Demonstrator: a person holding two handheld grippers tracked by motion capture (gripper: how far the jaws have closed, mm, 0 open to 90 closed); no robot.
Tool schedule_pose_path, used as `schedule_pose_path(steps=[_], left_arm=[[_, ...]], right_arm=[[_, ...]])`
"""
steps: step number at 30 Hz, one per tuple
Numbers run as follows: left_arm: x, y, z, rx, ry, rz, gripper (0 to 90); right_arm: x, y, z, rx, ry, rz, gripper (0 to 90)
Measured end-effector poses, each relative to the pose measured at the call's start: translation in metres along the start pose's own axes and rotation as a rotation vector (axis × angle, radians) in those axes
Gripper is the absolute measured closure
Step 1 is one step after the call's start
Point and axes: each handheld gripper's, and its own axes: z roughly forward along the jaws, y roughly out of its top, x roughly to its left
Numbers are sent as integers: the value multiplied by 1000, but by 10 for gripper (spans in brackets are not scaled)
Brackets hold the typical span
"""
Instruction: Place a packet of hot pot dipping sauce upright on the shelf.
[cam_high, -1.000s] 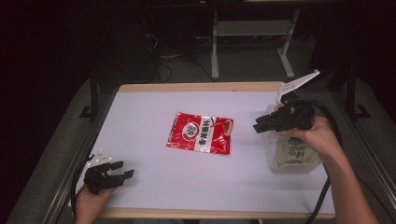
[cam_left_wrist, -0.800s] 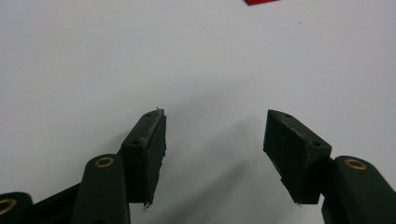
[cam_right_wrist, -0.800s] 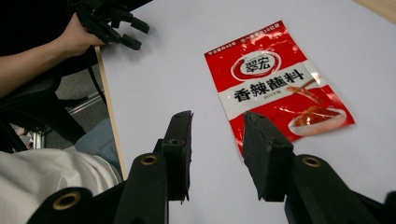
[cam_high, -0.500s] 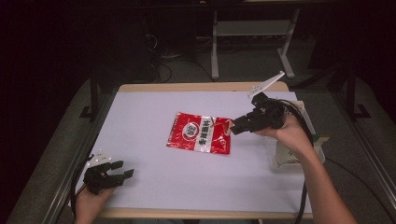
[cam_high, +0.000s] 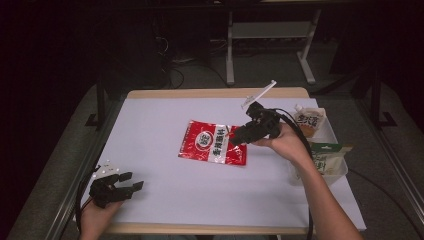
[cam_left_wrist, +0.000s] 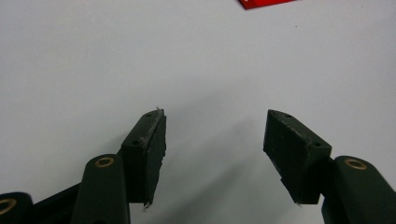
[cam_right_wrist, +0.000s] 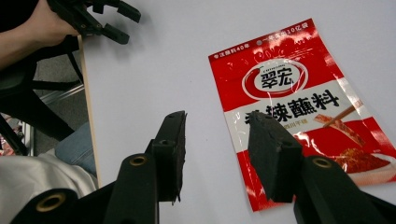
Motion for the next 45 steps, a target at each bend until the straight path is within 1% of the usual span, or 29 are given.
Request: schedule_pose_path(steps=[1,4,6,7,10,12,13,15,17,18,20,21,23,24,25,28,29,30,31,33,34,35,36,37,40,42,43,44,45], left_arm=[[0,0,0,0,0,1,389],[0,0,0,-6,-1,-7,389],[0,0,0,-6,-2,-10,389],[-1,0,0,-11,-3,-19,389],[-1,0,-1,-13,-5,-23,389],[-1,0,-1,-13,-6,-23,389],[-1,0,-1,-12,-8,-19,389],[-1,0,0,-13,-8,-22,389],[-1,0,0,-10,-8,-20,389],[-1,0,0,-10,-8,-20,389],[-1,0,-1,-13,-8,-24,389],[-1,-1,-1,-16,-9,-25,389],[-1,-1,-1,-16,-9,-25,389],[0,-1,-1,-8,-9,-17,389],[0,-1,-1,-9,-10,-19,389],[0,-1,-1,-9,-10,-17,389],[0,-1,-1,-8,-10,-16,389],[1,-1,-2,-8,-9,-15,389],[1,-1,-2,-10,-10,-15,389],[1,-1,-2,-16,-10,-27,389],[1,-1,-2,-16,-10,-27,389],[2,-2,-2,-15,-10,-31,389],[2,-2,-2,-14,-10,-30,389],[2,-2,-2,-17,-10,-33,389],[2,-2,-2,-16,-11,-31,389],[2,-2,-2,-16,-10,-33,389],[2,-2,-2,-11,-10,-27,389],[2,-2,-1,-17,-11,-33,389],[1,-2,-1,-16,-13,-30,389]], right_arm=[[-1,3,6,0,-6,-2,544],[-2,6,12,6,-7,-3,539],[-4,9,18,8,-20,-9,533],[-5,10,21,6,-25,-11,531],[-12,10,29,1,-30,-3,525],[-16,9,35,4,-28,19,520],[-22,7,41,5,-36,28,510],[-26,7,46,18,-43,43,498],[-28,7,48,24,-48,49,497],[-31,7,50,29,-55,46,496],[-36,6,54,26,-59,56,493],[-40,6,57,22,-60,72,488],[-42,5,58,19,-64,71,483],[-47,4,62,17,-69,95,475],[-49,4,63,17,-72,90,471],[-54,2,67,17,-81,107,455],[-58,2,68,21,-86,101,448],[-64,0,72,32,-98,113,437],[-64,0,72,32,-98,113,437],[-72,-2,77,41,-114,123,424],[-72,-2,77,41,-114,123,424],[-77,-4,79,47,-119,130,414],[-80,-5,81,48,-130,129,414],[-81,-6,82,49,-129,137,411],[-88,-9,86,69,-154,146,404],[-91,-10,86,71,-159,152,399],[-95,-11,87,71,-178,154,395],[-99,-13,87,66,-183,157,389],[-106,-15,87,54,-194,159,381]])
